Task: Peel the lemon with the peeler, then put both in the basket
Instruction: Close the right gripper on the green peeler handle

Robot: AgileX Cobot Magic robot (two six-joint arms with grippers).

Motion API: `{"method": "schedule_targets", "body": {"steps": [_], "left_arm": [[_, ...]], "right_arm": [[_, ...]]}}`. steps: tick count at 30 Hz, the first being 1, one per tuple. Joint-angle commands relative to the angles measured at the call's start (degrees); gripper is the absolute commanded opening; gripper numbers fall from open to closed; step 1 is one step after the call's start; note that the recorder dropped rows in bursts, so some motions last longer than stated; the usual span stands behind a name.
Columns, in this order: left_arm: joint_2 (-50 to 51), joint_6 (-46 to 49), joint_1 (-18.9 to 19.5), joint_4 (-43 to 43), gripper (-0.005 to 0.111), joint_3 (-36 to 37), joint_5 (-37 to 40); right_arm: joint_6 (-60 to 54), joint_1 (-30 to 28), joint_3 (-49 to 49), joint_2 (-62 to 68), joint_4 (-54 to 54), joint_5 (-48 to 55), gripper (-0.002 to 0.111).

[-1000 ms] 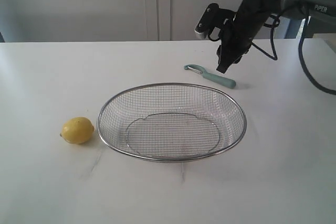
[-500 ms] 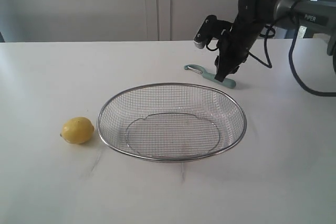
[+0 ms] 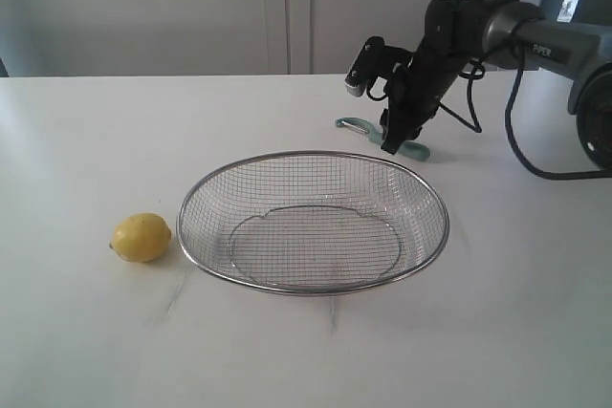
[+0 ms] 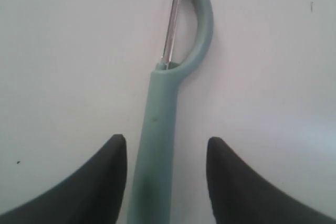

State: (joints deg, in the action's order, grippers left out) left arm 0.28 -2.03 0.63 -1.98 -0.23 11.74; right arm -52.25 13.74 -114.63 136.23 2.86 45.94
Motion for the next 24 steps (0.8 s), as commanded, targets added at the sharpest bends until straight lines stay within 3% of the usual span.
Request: {"method": "schedule_targets", "body": {"steps": [1,20,24], "left_arm": [[-0.3,-0.5,0.0,0.0,0.000,0.2,-0.1],[-0.3,-0.5,0.0,0.0,0.000,0.2,-0.1],[-0.3,-0.5,0.0,0.0,0.000,0.2,-0.1]], "right_arm": [[-0.7,-0.1,-0.2,0.7,0.1,-0.8,0.046],[-0.5,-1.1,-0.2,3.3,0.1,-0.4,0.045],[-0.4,-1.7,-0.2,3.3,0.0,-0.1,0.033]]}}
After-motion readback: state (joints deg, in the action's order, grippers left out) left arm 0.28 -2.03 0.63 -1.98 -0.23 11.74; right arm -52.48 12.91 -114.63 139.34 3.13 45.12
